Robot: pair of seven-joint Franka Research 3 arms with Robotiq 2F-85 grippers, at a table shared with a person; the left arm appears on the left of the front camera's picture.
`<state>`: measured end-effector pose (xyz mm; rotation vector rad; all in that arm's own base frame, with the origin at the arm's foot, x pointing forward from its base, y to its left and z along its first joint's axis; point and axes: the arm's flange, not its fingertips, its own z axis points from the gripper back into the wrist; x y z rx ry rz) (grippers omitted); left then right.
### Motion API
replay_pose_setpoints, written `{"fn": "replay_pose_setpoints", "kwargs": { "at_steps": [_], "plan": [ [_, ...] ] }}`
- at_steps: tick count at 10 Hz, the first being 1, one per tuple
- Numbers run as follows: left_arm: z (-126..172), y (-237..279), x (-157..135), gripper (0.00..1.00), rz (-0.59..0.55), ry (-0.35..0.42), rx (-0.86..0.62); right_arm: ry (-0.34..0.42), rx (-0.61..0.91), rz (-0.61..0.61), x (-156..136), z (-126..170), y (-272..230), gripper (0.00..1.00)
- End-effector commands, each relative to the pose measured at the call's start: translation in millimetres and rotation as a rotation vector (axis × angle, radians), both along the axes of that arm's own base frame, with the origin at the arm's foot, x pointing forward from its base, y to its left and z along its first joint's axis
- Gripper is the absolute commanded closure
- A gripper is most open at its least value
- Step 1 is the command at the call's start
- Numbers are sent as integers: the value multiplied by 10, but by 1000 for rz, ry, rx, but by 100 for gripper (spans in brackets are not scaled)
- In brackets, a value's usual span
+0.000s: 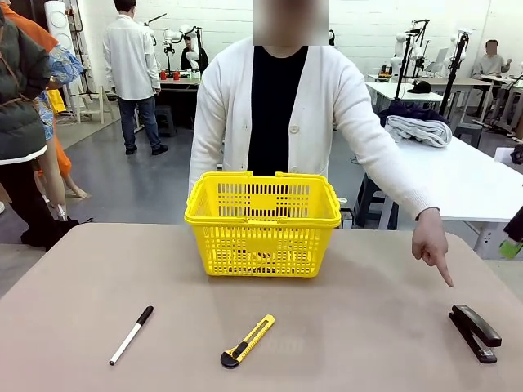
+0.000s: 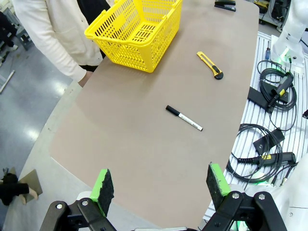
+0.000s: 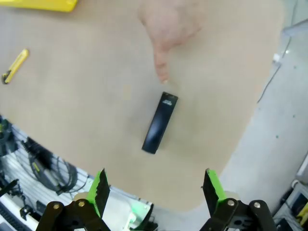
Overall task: Place the items the person wants into the basket.
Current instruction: Pick up the item the person points to and place it in the Market Basket.
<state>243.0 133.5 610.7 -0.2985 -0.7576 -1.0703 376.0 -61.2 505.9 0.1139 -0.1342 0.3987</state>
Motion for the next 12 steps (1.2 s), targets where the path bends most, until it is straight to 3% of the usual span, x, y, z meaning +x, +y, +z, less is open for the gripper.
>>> {"fn": "replay_pose_setpoints", "kwargs": {
  "at_steps": [1, 5, 12],
  "plan": [
    [2, -11, 7, 0, 16, 8, 7, -9, -34, -20, 7, -337, 56, 0],
    [2, -11, 7, 0, 16, 8, 7, -85, -79, -46, 223, -859, 31, 0],
    [2, -11, 7, 0, 16, 8, 7, -36, -63, -34, 496, -1414, 115, 0]
  ]
}}
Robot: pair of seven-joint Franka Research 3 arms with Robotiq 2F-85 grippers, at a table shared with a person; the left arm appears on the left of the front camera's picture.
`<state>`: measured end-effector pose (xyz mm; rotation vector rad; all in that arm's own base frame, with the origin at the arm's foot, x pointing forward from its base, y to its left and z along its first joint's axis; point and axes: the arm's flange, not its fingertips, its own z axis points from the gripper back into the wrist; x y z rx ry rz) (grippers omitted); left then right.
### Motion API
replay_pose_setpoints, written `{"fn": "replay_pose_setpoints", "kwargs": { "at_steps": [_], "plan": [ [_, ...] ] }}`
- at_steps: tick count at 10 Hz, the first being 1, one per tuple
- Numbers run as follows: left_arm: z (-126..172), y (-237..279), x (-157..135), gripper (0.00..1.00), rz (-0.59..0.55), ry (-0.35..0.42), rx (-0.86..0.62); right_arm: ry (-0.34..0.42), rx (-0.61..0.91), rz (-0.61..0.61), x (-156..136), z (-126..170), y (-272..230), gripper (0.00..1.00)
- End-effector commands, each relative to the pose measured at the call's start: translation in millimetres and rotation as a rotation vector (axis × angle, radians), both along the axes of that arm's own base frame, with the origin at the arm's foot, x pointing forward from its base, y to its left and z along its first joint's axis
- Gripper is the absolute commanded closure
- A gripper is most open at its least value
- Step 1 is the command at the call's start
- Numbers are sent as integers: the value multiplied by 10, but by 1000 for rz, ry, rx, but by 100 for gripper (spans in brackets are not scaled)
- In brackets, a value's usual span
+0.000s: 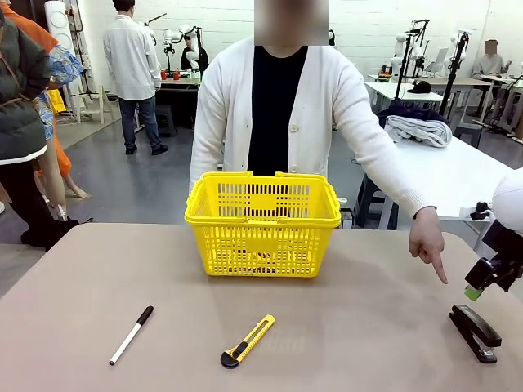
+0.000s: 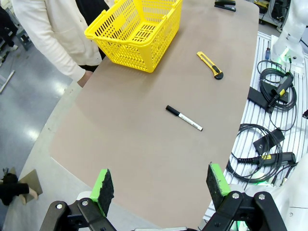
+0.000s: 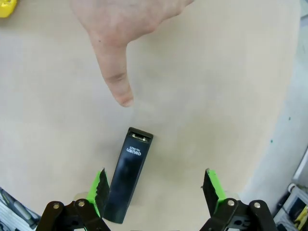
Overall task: Place the items the person wants into the basket.
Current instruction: Pick up the item the person points to and place it in the Market Basket.
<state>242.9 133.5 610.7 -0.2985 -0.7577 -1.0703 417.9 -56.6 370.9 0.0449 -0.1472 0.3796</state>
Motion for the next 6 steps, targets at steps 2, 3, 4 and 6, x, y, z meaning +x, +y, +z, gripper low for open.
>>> {"fn": "replay_pose_setpoints", "kwargs": {
  "at_steps": [2, 3, 4, 6],
  "plan": [
    [2, -11, 7, 0, 16, 8, 7, -8, -2, 7, 50, -158, 115, 0],
    [2, -11, 7, 0, 16, 8, 7, 1, 8, 22, 8, -181, 124, 0],
    [2, -11, 7, 0, 16, 8, 7, 9, -6, 17, 35, -105, 75, 0],
    [2, -11, 7, 0, 16, 8, 7, 9, -6, 17, 35, -105, 75, 0]
  ]
}}
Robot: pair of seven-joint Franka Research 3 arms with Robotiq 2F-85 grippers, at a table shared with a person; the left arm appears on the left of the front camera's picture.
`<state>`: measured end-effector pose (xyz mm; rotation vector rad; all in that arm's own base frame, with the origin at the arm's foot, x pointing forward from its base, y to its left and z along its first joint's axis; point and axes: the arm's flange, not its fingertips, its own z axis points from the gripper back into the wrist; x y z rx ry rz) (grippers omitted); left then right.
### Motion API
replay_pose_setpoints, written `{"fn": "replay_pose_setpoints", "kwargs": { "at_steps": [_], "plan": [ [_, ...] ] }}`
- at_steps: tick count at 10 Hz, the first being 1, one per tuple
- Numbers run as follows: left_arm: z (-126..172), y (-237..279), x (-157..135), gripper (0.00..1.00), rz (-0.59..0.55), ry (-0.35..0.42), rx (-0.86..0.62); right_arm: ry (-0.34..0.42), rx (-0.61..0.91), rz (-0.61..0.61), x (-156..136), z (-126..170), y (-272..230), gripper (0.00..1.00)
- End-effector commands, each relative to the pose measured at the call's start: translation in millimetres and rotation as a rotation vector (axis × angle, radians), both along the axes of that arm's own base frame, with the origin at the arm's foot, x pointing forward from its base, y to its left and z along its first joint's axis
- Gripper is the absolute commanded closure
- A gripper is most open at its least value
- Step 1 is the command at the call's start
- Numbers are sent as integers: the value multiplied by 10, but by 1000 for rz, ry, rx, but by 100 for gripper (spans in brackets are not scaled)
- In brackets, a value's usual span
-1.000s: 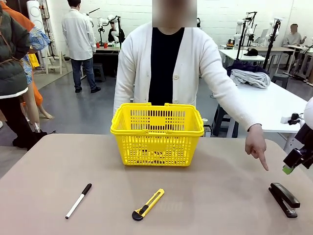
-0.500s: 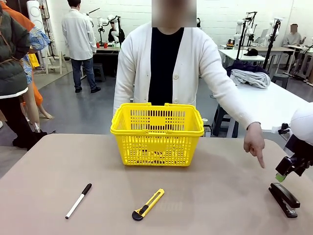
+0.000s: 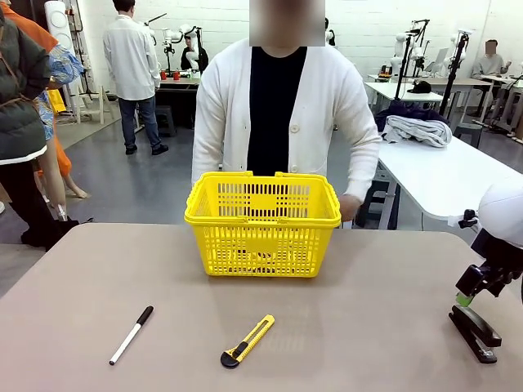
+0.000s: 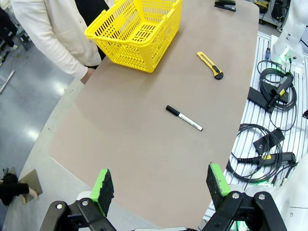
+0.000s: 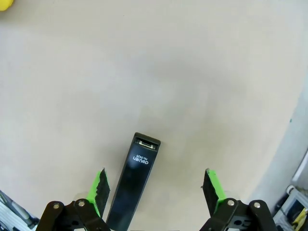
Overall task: Place the items the person wants into the basket.
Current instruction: Pick up the item the person points to and place it in the Market Basket.
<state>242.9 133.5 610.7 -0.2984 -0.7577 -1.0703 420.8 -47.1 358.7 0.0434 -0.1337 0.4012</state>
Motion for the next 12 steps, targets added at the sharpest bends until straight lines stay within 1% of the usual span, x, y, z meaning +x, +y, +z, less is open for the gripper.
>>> {"fn": "replay_pose_setpoints", "kwargs": {
  "at_steps": [1, 3, 5, 6, 7, 10, 12],
  "plan": [
    [2, -11, 7, 0, 16, 8, 7, -3, 0, -5, 7, 17, -20, 0],
    [2, -11, 7, 0, 16, 8, 7, -1, 0, 0, 0, 4, 0, 0],
    [2, -11, 7, 0, 16, 8, 7, 4, -34, -154, -164, -134, 88, 0],
    [2, -11, 7, 0, 16, 8, 7, 2, -30, -199, -225, -165, 106, 0],
    [2, -11, 7, 0, 16, 8, 7, 19, -48, -225, -274, -215, 119, 0],
    [2, -11, 7, 0, 16, 8, 7, 71, -66, -221, -391, -362, 153, 0],
    [2, -11, 7, 0, 16, 8, 7, 132, -70, -196, -402, -467, 176, 0]
  ]
}}
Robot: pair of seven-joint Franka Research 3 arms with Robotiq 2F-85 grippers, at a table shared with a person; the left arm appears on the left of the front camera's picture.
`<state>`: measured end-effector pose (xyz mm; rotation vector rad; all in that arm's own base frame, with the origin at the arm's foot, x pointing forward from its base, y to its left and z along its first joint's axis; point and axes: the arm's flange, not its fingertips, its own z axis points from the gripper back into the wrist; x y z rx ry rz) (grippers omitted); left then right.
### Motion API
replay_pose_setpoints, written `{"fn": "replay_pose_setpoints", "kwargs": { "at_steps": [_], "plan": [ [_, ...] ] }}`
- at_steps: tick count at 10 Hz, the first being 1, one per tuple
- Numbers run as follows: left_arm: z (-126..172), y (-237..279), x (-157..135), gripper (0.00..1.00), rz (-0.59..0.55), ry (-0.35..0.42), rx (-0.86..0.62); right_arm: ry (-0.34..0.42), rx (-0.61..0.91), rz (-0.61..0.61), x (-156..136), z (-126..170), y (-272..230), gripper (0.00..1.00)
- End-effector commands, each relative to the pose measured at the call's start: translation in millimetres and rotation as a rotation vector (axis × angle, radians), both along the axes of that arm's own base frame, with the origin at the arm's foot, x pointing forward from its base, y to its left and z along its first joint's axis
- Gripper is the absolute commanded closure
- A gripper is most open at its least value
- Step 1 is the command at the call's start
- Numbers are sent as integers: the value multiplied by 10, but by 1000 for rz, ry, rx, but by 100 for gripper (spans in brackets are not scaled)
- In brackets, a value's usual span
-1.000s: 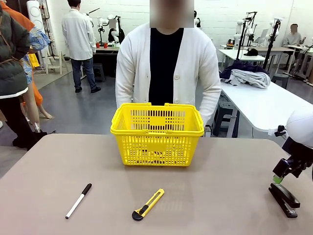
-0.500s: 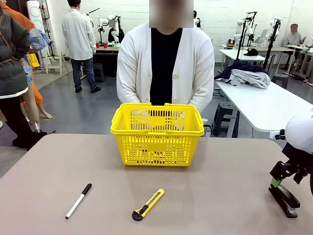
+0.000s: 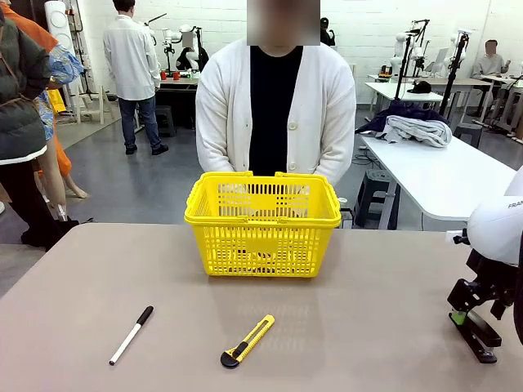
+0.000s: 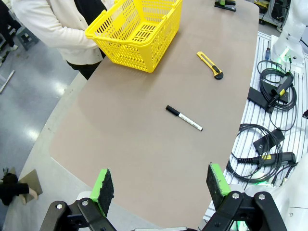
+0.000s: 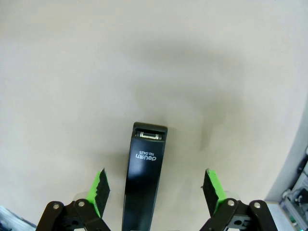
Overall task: Place the items the person wants into the basket.
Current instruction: Pick up the item the person points to and place it in the Market Basket.
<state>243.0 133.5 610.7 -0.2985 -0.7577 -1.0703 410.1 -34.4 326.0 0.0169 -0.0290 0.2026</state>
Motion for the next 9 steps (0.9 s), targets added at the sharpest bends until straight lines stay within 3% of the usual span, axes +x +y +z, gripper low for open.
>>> {"fn": "replay_pose_setpoints", "kwargs": {
  "at_steps": [1, 4, 5, 6, 7, 9],
  "plan": [
    [2, -11, 7, 0, 16, 8, 7, 45, -34, 8, -291, -163, 54, 0],
    [2, -11, 7, 0, 16, 8, 7, 56, -43, 13, -280, -194, 58, 0],
    [2, -11, 7, 0, 16, 8, 7, 55, -45, 28, -285, -195, 55, 56],
    [2, -11, 7, 0, 16, 8, 7, 60, -45, 23, -281, -196, 49, 58],
    [2, -11, 7, 0, 16, 8, 7, 65, -45, 23, -276, -195, 45, 100],
    [2, -11, 7, 0, 16, 8, 7, 59, -47, 23, -275, -201, 38, 100]
  ]
}}
